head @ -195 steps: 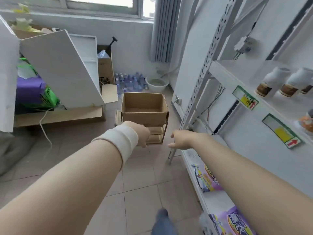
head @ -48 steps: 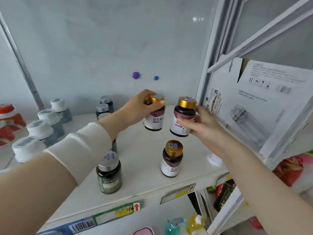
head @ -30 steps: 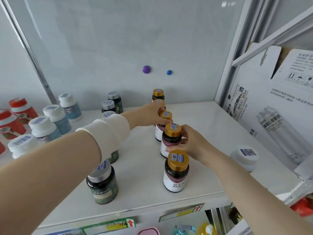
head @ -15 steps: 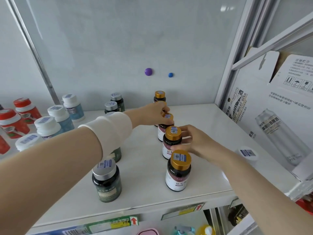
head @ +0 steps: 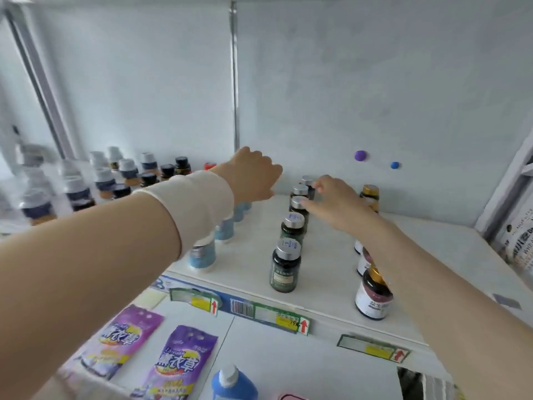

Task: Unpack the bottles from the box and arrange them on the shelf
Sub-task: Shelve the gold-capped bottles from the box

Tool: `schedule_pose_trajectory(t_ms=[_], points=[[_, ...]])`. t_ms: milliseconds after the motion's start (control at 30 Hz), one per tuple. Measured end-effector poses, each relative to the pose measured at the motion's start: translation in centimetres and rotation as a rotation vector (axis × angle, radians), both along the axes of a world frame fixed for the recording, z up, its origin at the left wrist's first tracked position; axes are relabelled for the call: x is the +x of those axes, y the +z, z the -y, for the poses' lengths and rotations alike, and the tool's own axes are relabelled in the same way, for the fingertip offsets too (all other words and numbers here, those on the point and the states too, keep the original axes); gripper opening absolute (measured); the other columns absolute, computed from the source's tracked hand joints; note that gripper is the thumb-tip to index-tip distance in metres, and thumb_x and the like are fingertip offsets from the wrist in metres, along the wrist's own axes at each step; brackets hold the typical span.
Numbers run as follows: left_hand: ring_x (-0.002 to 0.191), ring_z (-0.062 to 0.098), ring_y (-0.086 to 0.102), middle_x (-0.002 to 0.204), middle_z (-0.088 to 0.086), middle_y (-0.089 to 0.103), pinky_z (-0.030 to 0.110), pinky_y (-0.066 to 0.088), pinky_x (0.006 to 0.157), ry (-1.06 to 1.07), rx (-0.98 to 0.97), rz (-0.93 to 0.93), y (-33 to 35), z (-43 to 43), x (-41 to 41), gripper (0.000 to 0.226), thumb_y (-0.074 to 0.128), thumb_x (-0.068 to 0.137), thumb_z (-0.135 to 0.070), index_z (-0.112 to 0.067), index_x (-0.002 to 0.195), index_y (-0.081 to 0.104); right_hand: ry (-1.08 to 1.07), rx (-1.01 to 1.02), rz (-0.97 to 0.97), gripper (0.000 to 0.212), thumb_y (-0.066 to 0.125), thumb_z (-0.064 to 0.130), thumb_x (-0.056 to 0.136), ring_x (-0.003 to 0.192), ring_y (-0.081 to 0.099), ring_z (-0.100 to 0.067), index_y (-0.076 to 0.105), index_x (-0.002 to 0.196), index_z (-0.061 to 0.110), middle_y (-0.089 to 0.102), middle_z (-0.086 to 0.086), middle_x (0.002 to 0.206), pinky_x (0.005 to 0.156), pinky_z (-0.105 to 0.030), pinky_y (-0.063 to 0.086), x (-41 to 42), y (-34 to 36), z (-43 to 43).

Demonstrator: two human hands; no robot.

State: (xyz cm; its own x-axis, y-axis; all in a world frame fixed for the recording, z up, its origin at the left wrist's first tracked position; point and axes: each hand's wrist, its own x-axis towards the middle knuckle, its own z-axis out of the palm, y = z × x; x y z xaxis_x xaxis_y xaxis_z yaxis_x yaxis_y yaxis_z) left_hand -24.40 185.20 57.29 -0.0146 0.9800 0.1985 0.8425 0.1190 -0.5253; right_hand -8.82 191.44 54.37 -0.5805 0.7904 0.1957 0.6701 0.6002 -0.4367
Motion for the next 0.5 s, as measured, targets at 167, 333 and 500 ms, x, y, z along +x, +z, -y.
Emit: schedule_pose_trajectory(t_ms=[167, 333, 500], points=[[0.109, 0.027, 0.056, 0.119, 0.007, 0.058, 0.034, 0.040, 0.087, 0.295, 0.032, 0.034, 1.0, 11.4, -8.0, 0.039, 0.043, 0.095, -0.035, -0.015, 0.128, 0.047, 0.200, 0.147, 0.002, 0.045, 0.048, 0.031, 0.093, 0.122, 0.046, -0.033, 0.040, 0.131, 0.008, 0.043, -0.015, 0.132, 0.094, -0.036, 0.039, -10.2, 0.4, 7.5], [0.117, 0.030, 0.054, 0.125, 0.010, 0.058, 0.037, 0.041, 0.092, 0.617, 0.051, 0.127, -0.9, 24.3, -16.5, 0.043, 0.042, 0.095, -0.037, -0.015, 0.132, 0.044, 0.451, 0.254, 0.021, 0.051, 0.050, 0.033, 0.092, 0.126, 0.042, -0.031, 0.037, 0.136, 0.010, 0.041, -0.014, 0.137, 0.097, -0.038, 0.040, -21.1, -1.0, 17.2], [0.114, 0.027, 0.056, 0.124, 0.007, 0.059, 0.036, 0.043, 0.093, 0.879, -0.073, 0.299, -7.7, 37.0, -24.9, 0.040, 0.043, 0.095, -0.035, -0.014, 0.128, 0.049, 0.749, 0.238, 0.124, 0.047, 0.047, 0.032, 0.094, 0.126, 0.042, -0.031, 0.039, 0.133, 0.009, 0.041, -0.013, 0.137, 0.099, -0.040, 0.038, -33.0, -6.4, 28.3]])
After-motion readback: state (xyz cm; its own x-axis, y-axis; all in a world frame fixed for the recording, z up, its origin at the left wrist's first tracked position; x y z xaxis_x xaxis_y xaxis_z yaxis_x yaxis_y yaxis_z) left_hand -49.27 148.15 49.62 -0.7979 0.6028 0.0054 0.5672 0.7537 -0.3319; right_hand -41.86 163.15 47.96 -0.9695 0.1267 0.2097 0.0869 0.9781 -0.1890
